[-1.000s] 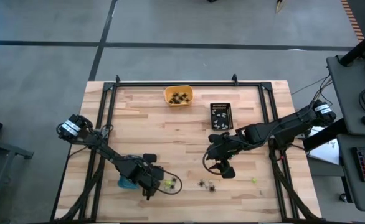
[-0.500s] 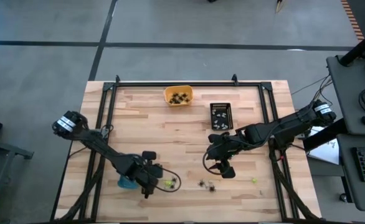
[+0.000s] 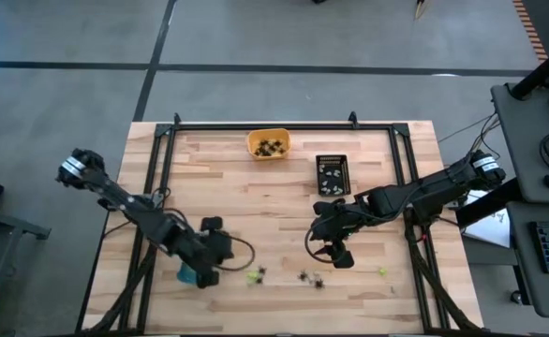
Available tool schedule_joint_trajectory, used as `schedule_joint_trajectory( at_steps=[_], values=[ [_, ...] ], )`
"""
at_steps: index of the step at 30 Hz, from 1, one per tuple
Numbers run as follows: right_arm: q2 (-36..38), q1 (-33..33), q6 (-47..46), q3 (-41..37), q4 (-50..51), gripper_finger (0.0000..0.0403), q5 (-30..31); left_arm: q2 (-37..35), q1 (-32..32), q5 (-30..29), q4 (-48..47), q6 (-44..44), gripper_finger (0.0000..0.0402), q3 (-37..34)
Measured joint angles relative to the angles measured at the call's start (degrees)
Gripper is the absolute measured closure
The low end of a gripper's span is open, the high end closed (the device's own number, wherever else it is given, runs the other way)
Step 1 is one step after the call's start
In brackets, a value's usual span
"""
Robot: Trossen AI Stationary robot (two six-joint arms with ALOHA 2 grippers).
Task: Sort Halloween decoration
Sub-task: Put the green spider toy into the blue bin
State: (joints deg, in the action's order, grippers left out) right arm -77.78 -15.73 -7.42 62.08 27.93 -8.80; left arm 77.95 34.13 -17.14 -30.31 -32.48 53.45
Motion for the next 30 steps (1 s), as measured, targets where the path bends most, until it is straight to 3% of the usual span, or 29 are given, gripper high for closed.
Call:
schedule_joint_trajectory(
  at_steps=[7,11,20,30],
  values=[
    [0.0,0.0,-0.01,0.0,0.0,0.0209,0.0,-7.23,0.5,1.37,-12.63,-13.15,0.0401,-0.02],
    [0.0,0.0,-0.02,0.0,-0.15,0.0209,0.0,-8.04,0.72,5.48,-15.85,-17.26,0.0401,-0.83],
    [0.0,0.0,0.02,0.0,-0.41,0.0209,0.04,-5.33,0.72,7.67,-17.78,-22.58,0.0401,-5.45],
    [-0.02,0.13,-4.3,0.0,-2.53,0.0209,0.11,-4.83,0.72,7.67,-17.75,-24.21,0.0393,-5.51]
  ],
)
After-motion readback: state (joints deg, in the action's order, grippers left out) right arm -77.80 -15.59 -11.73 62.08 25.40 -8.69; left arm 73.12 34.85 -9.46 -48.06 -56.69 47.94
